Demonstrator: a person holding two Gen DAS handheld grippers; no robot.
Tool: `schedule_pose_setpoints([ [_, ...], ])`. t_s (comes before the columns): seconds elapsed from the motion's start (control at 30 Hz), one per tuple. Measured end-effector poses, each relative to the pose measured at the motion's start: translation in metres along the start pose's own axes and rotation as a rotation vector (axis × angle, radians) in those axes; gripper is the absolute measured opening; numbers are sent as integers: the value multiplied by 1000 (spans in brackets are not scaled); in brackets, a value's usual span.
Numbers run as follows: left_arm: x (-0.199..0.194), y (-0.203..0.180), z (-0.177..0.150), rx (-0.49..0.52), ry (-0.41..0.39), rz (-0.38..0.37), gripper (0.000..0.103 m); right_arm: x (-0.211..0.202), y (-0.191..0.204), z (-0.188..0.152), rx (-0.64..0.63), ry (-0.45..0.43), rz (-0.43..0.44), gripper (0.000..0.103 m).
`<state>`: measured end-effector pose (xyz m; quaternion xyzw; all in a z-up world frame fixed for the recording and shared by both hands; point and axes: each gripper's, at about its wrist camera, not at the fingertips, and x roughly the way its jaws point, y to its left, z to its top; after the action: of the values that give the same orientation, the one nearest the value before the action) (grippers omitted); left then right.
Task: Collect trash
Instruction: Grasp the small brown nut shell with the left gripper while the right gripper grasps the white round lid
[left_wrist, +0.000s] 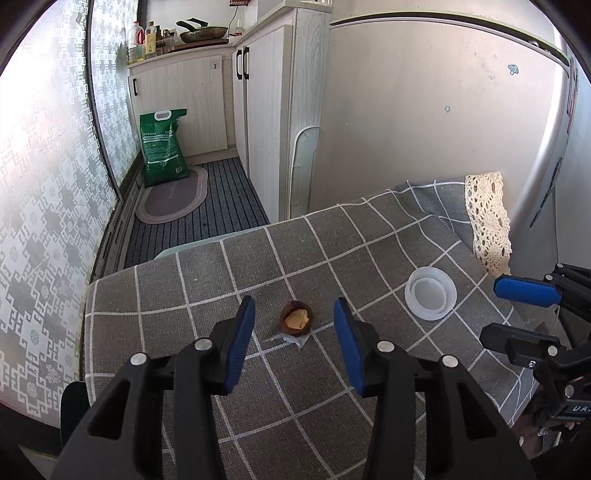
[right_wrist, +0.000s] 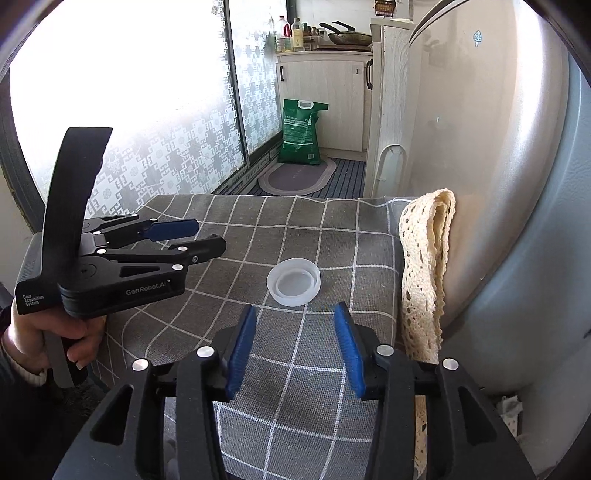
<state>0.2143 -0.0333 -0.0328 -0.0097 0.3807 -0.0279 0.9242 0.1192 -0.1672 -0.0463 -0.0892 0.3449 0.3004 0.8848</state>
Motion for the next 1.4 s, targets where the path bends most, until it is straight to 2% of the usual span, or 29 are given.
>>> schedule_pose_setpoints([
  [0.1,3,2,-1,-1,14,3,35,1,0,1,-3,1,3,51],
  [0.33,4,-2,-3,20,22,-5,21,8,7,0,-22,22,3,54],
  [0.53,0,0,-3,12,11,-23,20,14,13,4,-28,26,-19,54],
  [0.87,-30,11,-11,-31,-62,-106,20,29,12,10,-10,50,-79,54],
  [1.3,-68,42,-22,-69,-164,-158,20,55,19,21,-31,82,-137,54],
  [1.4,-73,49,-25,-72,-174,-156,20,59,22,25,-40,82,-156,40],
])
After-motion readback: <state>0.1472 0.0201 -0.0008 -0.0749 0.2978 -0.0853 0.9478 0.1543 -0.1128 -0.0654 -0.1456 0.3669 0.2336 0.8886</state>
